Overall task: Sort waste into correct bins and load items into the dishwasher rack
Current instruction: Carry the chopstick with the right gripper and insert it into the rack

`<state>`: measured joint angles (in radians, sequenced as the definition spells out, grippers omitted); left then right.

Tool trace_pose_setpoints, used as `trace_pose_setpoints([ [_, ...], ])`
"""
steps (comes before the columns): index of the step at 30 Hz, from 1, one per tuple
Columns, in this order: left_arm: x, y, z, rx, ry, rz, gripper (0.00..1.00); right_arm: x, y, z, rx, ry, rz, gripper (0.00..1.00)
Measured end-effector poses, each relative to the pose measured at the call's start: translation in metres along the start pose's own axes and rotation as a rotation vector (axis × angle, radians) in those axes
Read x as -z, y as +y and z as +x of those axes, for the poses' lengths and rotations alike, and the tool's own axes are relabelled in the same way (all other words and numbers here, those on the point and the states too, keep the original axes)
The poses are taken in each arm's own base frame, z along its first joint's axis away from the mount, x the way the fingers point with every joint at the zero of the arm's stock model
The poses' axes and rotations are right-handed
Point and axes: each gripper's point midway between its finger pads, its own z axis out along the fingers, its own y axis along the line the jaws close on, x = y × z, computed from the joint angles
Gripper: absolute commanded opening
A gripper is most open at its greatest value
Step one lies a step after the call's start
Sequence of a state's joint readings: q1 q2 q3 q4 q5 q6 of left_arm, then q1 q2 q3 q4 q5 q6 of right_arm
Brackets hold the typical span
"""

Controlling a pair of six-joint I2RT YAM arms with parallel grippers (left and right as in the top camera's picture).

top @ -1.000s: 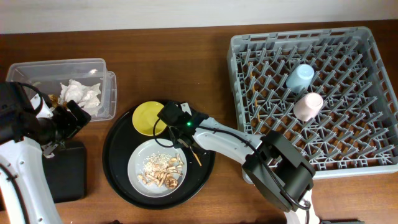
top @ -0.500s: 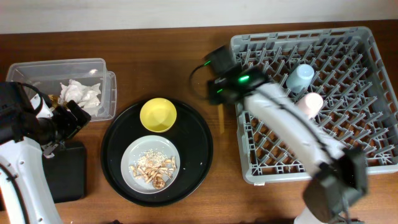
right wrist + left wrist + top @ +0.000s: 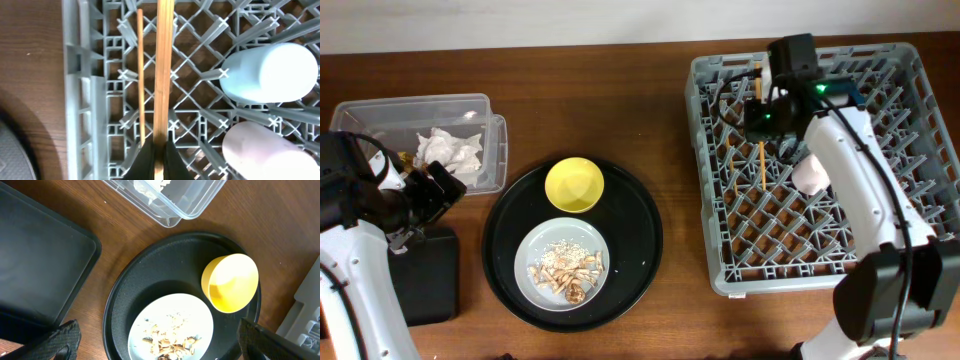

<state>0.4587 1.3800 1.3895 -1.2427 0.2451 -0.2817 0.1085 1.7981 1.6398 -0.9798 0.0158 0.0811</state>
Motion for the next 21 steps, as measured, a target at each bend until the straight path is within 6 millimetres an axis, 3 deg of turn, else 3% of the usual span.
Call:
trace_pose_setpoints([
  [9,0.000,0.000,0.000,0.000,0.000,0.000,1.00,-0.038,0.008,0.004,0.050,0.058,-0.064,0.05],
  [11,0.000,0.000,0.000,0.000,0.000,0.000,0.99,-0.042,0.008,0.004,0.050,0.058,-0.064,0.17],
  [15,0.000,0.000,0.000,0.000,0.000,0.000,0.99,-0.043,0.010,0.000,0.056,0.043,-0.072,0.60],
  [21,0.000,0.000,0.000,0.000,0.000,0.000,0.99,-0.042,0.013,0.005,0.042,0.061,-0.091,0.65],
])
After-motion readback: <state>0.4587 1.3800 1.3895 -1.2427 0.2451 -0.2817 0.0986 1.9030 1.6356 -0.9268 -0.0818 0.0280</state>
